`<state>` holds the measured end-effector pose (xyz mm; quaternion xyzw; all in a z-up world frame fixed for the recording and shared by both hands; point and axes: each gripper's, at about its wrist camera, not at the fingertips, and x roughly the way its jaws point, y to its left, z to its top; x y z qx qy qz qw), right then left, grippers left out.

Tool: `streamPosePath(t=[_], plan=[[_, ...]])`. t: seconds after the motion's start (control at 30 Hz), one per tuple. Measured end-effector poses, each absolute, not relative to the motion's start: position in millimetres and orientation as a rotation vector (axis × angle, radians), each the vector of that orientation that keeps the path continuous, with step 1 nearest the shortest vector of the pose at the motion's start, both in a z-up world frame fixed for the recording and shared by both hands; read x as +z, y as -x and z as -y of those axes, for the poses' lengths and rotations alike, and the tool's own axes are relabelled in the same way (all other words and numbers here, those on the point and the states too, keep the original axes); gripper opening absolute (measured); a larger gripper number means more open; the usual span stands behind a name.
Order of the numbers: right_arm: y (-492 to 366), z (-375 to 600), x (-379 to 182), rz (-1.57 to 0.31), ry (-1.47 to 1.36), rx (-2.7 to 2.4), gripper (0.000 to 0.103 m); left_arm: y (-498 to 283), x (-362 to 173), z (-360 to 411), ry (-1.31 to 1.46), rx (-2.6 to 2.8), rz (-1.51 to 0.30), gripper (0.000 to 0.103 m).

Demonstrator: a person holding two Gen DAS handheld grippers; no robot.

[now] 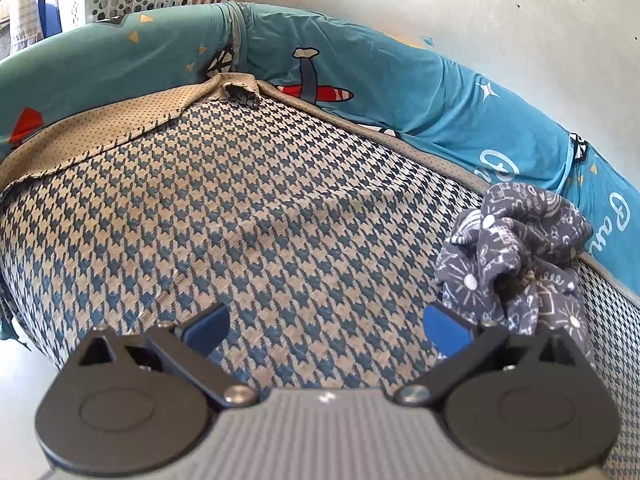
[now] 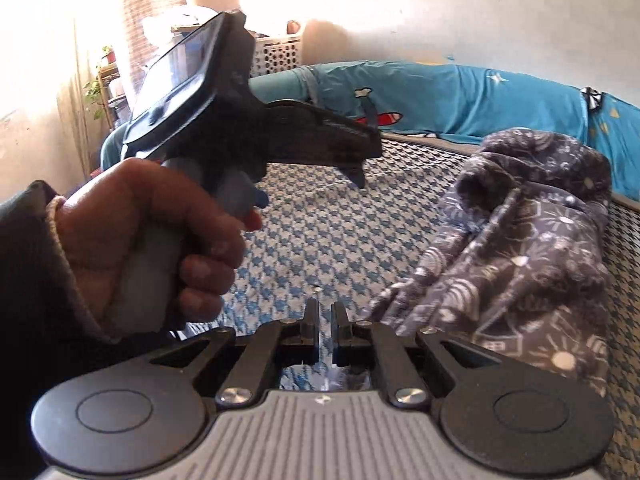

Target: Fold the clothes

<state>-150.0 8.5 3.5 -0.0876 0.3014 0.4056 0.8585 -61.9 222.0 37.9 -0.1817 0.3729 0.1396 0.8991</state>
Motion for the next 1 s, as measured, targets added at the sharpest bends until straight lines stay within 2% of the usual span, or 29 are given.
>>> streamPosePath(t=[0.13,0.23,0.33,0.43,0.63,0.83,0.9,0.93,1.0], plan=[[150,-13,-1,-0.646,0.223,0.809,0.007,62,38,-225,0.378,0.29,-0.775,0.103],[152,0,-2,-0.635,0.287,0.737,0.029,64,38,-231,0.389,0.296,-0.776,0.103],[159,19,-2,-0.6,0.333,0.701,0.038,63,37,-232,0.402,0.293,-0.781,0.103],[166,29,-2,-0.609,0.364,0.701,0.043,62,37,-228,0.397,0.282,-0.783,0.103],[170,23,-17,-0.649,0.413,0.715,0.045,59,37,-222,0.384,0.275,-0.788,0.103],[166,14,-40,-0.662,0.469,0.671,0.043,58,36,-220,0.38,0.281,-0.794,0.103],[163,14,-43,-0.665,0.464,0.65,0.031,58,36,-220,0.38,0.28,-0.794,0.103],[160,17,-42,-0.67,0.442,0.644,0.017,58,35,-220,0.378,0.279,-0.794,0.103],[154,22,-37,-0.691,0.383,0.639,0.008,59,35,-220,0.379,0.278,-0.793,0.103]])
